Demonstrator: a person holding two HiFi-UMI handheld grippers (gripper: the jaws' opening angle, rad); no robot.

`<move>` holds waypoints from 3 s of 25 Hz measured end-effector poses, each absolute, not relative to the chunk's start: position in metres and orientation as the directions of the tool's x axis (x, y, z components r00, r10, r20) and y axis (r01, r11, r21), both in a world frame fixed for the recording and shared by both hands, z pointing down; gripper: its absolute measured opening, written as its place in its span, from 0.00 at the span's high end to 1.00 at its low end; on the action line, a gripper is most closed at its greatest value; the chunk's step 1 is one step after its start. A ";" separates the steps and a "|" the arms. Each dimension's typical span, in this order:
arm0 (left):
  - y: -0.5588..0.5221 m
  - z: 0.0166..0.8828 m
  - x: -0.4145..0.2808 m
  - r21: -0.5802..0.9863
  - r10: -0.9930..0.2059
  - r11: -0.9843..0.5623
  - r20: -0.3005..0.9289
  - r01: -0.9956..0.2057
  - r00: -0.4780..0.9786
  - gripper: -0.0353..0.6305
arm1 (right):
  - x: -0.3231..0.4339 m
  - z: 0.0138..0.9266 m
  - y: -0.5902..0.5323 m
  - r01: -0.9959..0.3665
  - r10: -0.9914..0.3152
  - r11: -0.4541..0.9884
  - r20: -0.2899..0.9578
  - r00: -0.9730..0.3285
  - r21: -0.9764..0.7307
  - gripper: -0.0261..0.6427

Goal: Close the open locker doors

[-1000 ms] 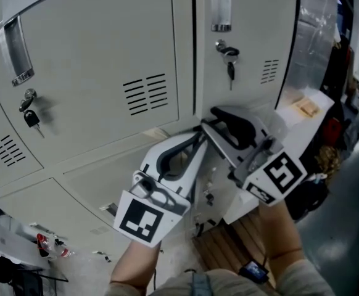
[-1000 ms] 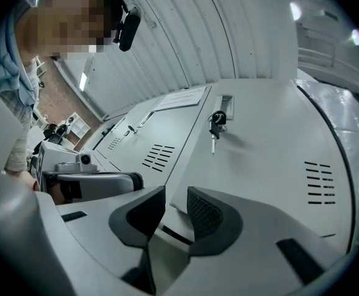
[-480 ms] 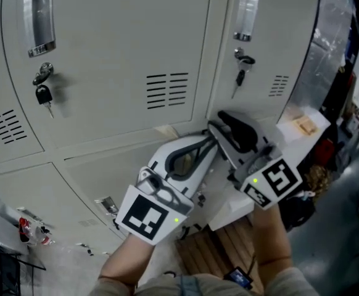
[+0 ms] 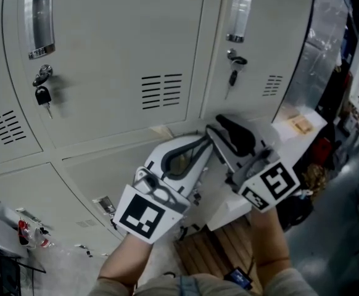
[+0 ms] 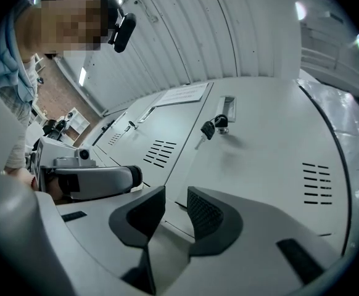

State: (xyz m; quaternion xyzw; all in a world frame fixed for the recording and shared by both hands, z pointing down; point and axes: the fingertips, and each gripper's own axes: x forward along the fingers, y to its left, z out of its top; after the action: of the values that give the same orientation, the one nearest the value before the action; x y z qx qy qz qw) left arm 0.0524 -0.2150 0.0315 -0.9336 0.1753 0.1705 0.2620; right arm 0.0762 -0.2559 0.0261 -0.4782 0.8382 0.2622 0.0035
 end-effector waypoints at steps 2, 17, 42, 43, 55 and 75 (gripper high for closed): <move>-0.211 0.031 0.054 -0.429 -0.235 -0.802 -0.413 -0.415 0.880 0.94 | 0.078 0.025 -0.250 -0.804 -0.799 0.401 -0.261 -0.541 0.440 0.79; -0.147 0.080 0.061 -0.406 -0.254 -0.821 -0.373 -0.403 0.893 0.94 | 0.079 0.072 -0.159 -0.763 -0.714 0.518 -0.294 -0.635 0.388 0.79; -0.027 0.242 -0.054 -0.207 -0.491 -0.824 -0.203 -0.527 0.847 0.94 | -0.046 0.228 -0.017 -0.588 -0.556 0.801 -0.220 -0.802 0.116 0.80; -0.021 0.247 -0.061 -0.201 -0.493 -0.827 -0.192 -0.526 0.849 0.94 | -0.053 0.232 -0.010 -0.588 -0.559 0.801 -0.217 -0.800 0.107 0.82; 0.053 0.291 -0.143 -0.149 -0.500 -0.844 -0.123 -0.514 0.857 0.94 | -0.142 0.278 0.071 -0.590 -0.575 0.806 -0.174 -0.799 0.045 0.96; 0.108 0.315 -0.205 -0.076 -0.503 -0.854 -0.132 -0.515 0.854 0.94 | -0.206 0.302 0.126 -0.583 -0.573 0.811 -0.135 -0.808 0.048 0.96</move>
State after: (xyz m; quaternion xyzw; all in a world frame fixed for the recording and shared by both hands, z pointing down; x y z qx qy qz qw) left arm -0.2050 0.1084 0.3147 -0.9612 0.2650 0.0537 0.0546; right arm -0.2059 0.1264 0.3019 -0.3044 0.9498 0.0434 0.0570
